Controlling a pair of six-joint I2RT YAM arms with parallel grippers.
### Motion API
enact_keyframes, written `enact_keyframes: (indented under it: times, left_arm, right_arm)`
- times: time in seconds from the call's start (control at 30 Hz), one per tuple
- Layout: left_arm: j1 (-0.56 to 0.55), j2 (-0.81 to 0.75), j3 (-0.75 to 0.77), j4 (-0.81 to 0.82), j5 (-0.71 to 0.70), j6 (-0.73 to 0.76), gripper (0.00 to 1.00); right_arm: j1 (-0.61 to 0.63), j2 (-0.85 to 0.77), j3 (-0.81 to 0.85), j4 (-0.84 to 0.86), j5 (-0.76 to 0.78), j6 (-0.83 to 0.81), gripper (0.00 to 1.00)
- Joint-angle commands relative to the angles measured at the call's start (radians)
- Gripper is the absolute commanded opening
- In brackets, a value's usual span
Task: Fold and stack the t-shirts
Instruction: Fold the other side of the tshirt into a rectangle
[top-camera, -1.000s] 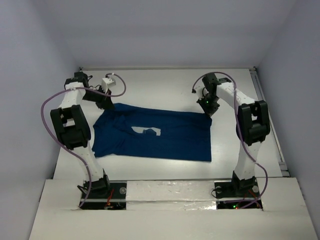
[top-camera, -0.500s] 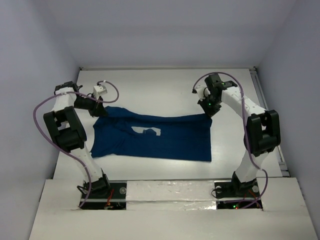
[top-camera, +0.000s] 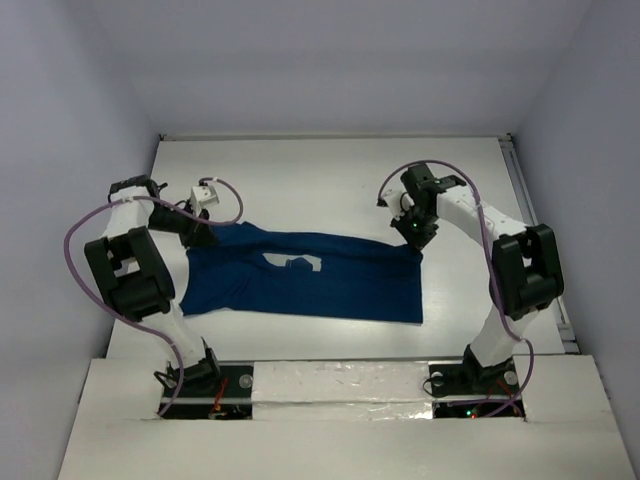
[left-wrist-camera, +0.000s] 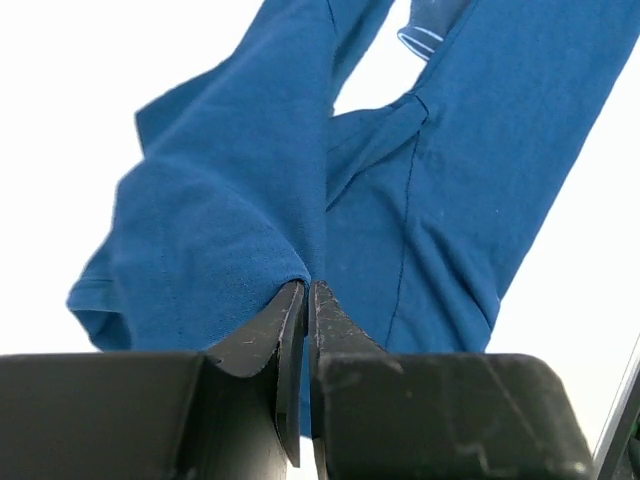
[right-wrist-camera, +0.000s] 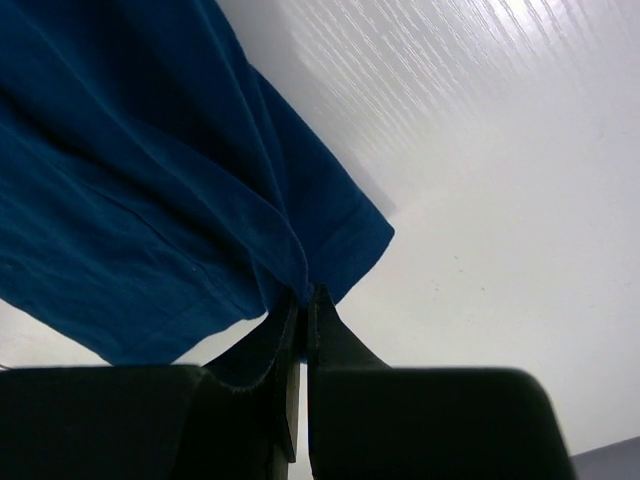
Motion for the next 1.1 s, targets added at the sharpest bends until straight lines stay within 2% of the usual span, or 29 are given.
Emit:
enact_keyframes:
  times: [0.0, 0.23, 0.67, 0.93, 1.03, 1.07]
  left_arm:
    - [0.009, -0.095, -0.018, -0.045, 0.021, 0.066, 0.0]
    - [0.009, -0.179, -0.06, -0.045, -0.014, 0.106, 0.0]
    - [0.02, -0.164, -0.147, -0.045, -0.134, 0.154, 0.0]
    - [0.031, -0.19, -0.169, -0.047, -0.163, 0.192, 0.0]
    - [0.031, -0.186, -0.211, -0.049, -0.207, 0.209, 0.01]
    - [0.022, -0.181, -0.222, -0.049, -0.238, 0.214, 0.02]
  right_arm:
    - [0.002, -0.064, -0.014, 0.025, 0.026, -0.031, 0.0]
    - [0.002, -0.09, -0.039, -0.013, 0.046, -0.074, 0.0]
    - [0.077, -0.076, -0.111, -0.136, -0.05, -0.166, 0.0]
    - [0.131, -0.067, -0.157, -0.162, -0.038, -0.182, 0.0]
    - [0.14, -0.058, -0.171, -0.159, -0.017, -0.182, 0.05]
    - [0.14, -0.053, -0.169, -0.154, -0.009, -0.179, 0.18]
